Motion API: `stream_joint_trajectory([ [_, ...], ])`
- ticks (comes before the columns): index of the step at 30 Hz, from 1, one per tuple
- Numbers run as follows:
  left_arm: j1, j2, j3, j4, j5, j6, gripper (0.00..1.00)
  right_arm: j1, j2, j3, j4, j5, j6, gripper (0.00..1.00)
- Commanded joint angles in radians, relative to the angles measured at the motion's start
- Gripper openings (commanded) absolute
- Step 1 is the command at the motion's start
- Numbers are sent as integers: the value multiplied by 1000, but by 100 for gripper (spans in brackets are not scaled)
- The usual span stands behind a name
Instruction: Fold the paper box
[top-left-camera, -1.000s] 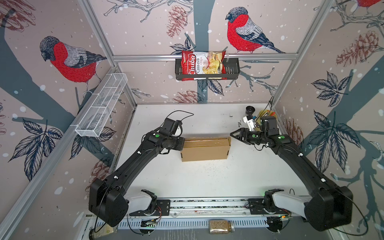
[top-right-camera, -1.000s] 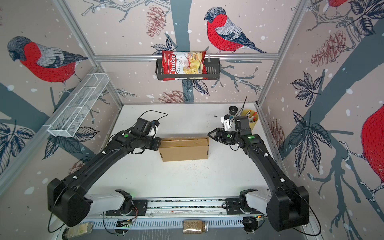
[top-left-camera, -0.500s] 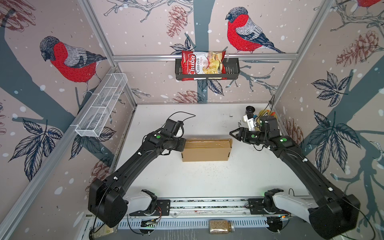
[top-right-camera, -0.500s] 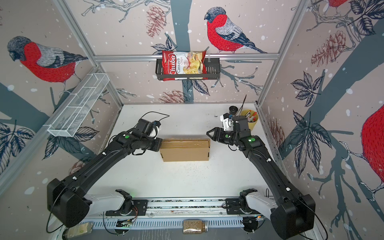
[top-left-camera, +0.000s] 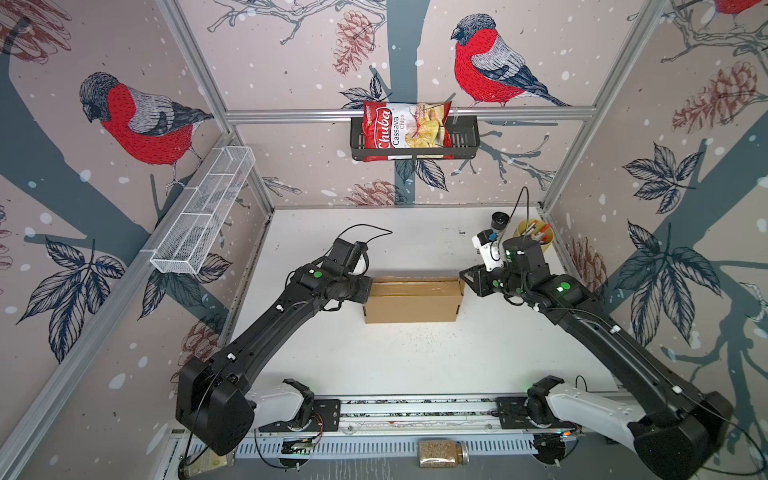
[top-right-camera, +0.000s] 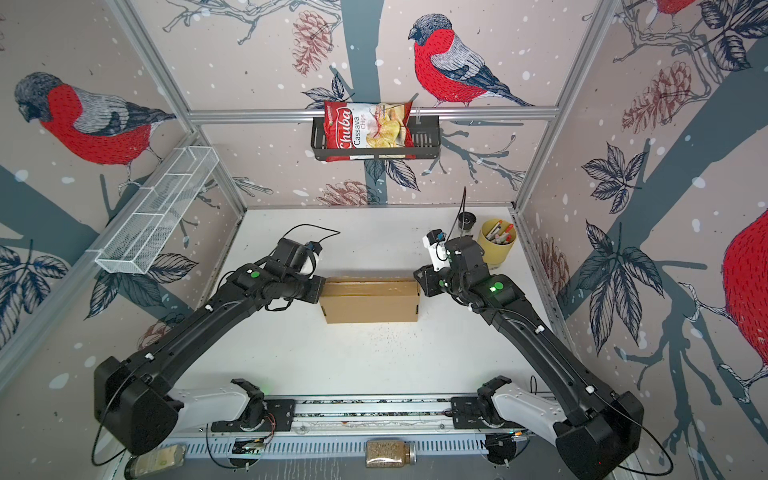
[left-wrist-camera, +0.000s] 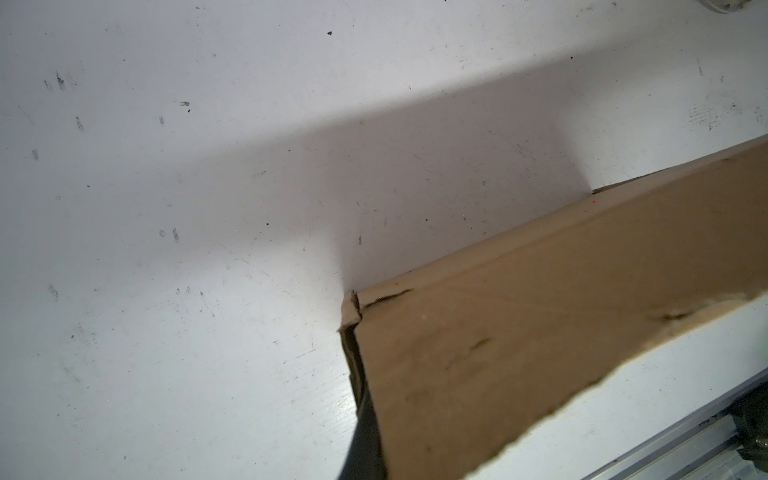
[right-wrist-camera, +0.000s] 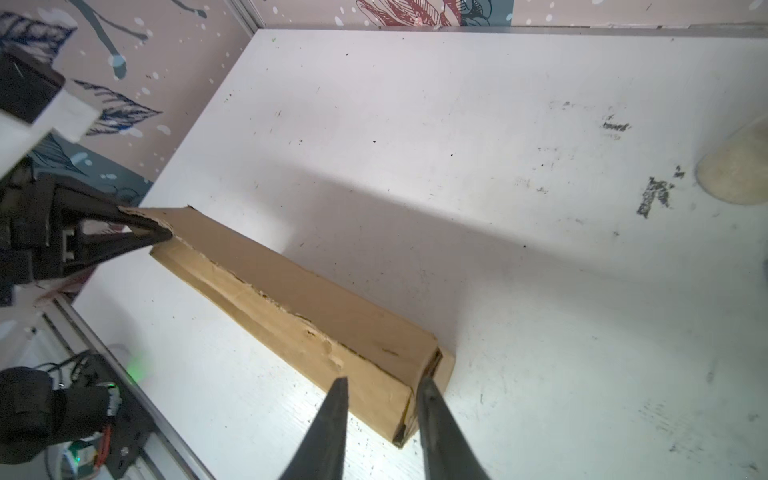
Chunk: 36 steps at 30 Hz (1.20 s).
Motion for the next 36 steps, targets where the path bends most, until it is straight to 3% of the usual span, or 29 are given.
stream_joint_trajectory([
  [1, -5, 5, -7, -77, 10, 0, 0, 23, 20, 15, -70, 91, -76, 28],
  [10, -6, 5, -9, -77, 12, 3, 0, 44, 47, 1, -30, 86, -49, 26],
  [28, -6, 9, -1, -80, 15, 8, 0, 81, 81, -24, 4, 158, -28, 6],
  [36, -7, -1, 6, -86, 17, 7, 0, 103, 76, -43, -4, 176, -20, 4],
])
